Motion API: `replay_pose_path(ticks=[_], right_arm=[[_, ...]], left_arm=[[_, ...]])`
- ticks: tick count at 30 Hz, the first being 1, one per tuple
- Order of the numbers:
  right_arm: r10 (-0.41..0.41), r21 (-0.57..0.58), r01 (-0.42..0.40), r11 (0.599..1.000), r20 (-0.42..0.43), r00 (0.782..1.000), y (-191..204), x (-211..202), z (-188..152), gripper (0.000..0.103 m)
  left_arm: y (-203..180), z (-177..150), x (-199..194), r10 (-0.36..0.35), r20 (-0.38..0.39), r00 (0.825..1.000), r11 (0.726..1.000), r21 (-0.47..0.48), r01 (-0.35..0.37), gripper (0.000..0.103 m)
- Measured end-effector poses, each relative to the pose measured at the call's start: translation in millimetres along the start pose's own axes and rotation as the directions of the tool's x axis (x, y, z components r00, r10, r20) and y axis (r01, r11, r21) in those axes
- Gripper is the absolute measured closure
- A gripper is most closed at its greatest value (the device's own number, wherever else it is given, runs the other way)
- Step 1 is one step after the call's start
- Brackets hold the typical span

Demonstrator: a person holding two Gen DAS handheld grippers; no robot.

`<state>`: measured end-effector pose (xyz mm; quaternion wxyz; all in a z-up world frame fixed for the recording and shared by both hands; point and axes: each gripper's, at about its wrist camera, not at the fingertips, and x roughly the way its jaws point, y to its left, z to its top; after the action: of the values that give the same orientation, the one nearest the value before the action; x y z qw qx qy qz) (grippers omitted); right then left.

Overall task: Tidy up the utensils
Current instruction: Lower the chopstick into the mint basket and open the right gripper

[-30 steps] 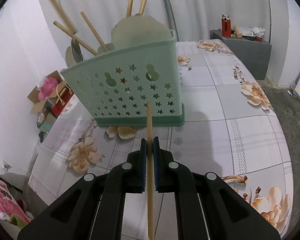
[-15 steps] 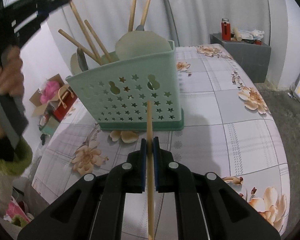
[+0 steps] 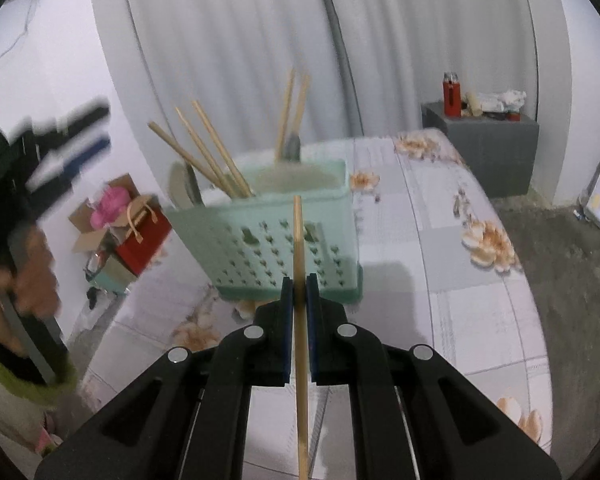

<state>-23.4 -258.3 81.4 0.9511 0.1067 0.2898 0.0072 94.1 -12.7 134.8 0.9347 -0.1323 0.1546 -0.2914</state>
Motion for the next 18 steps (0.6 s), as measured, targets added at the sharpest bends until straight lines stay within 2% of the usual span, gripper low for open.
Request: replay_pose_path(ticks=[5, 10, 13, 18], right_arm=[[0.06, 0.025, -0.062, 0.998, 0.08, 0.995, 0.5, -20.6, 25.6, 0.096], [0.075, -0.026, -0.072, 0.997, 0.186, 0.98, 13.1, -39.5, 58.6, 0.097], [0.1, -0.061, -0.087, 0.994, 0.251, 0.963, 22.4, -52.1, 80.9, 0.097], [0.119, -0.117, -0.081, 0.99, 0.369, 0.922, 39.4, -66.3, 118.5, 0.097]], left_arm=[[19.6, -31.7, -9.8, 0.054, -0.064, 0.997, 0.998, -0.008, -0.055, 0.041], [41.5, -51.5, -18.8, 0.07, -0.102, 0.992, 0.994, -0.073, -0.078, 0.041], [47.2, -56.0, -23.7, 0.086, -0.101, 0.991, 0.993, -0.076, -0.094, 0.041], [48.3, -57.3, -32.0, 0.122, -0.082, 0.989, 0.99, -0.059, -0.127, 0.041]])
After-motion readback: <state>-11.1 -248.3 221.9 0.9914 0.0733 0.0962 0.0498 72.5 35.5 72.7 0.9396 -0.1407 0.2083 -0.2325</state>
